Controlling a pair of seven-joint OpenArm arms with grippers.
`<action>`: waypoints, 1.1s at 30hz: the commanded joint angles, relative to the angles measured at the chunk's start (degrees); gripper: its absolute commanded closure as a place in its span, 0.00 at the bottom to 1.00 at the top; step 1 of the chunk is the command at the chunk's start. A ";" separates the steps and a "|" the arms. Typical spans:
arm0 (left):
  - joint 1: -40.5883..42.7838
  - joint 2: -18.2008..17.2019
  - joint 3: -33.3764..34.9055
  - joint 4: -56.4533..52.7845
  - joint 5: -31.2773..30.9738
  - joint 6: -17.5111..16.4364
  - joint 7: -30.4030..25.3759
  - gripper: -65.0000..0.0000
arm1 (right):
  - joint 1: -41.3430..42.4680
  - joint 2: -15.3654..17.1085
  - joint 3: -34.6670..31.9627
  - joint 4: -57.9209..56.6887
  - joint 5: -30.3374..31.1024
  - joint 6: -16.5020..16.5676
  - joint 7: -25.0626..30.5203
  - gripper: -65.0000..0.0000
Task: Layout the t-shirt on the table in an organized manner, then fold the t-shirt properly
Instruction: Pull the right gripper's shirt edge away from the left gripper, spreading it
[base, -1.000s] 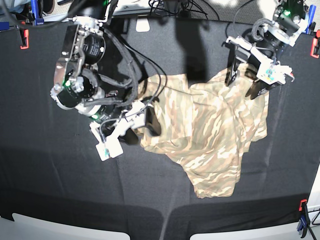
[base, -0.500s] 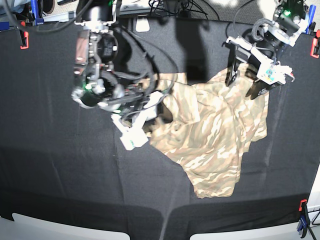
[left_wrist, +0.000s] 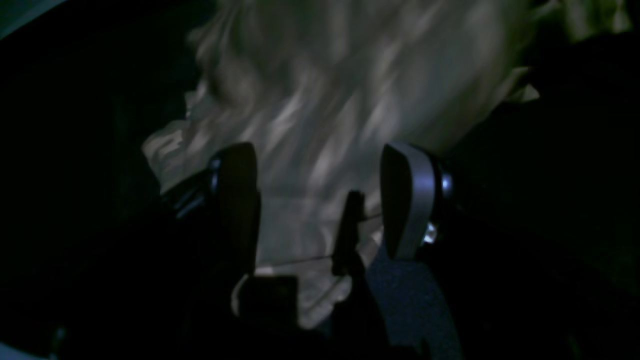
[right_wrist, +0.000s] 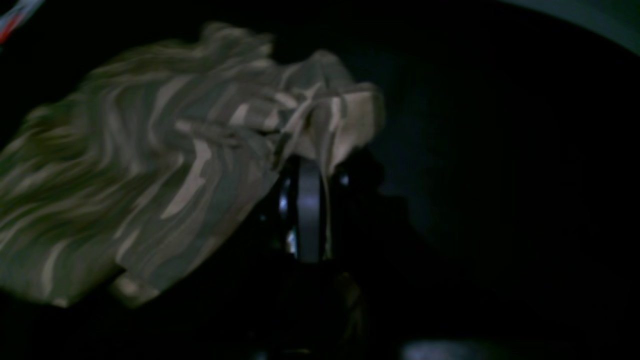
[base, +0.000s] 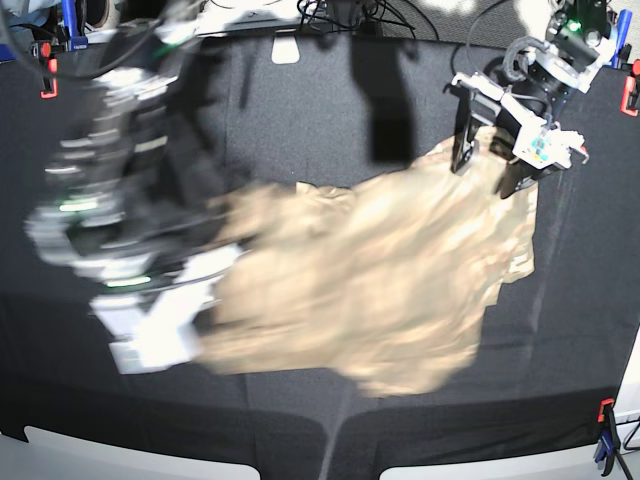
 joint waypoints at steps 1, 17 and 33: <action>0.15 -0.31 -0.26 1.03 -0.70 0.24 -1.57 0.44 | 1.64 1.66 1.64 0.83 0.66 -0.59 2.19 1.00; 0.13 -0.31 -0.26 1.03 -0.72 0.22 -1.60 0.44 | 1.92 17.25 18.10 0.72 0.90 -1.16 3.10 1.00; 0.15 -0.31 -0.26 1.03 -0.70 0.22 -1.57 0.44 | 1.95 17.66 18.01 -0.20 1.88 -1.14 7.45 0.57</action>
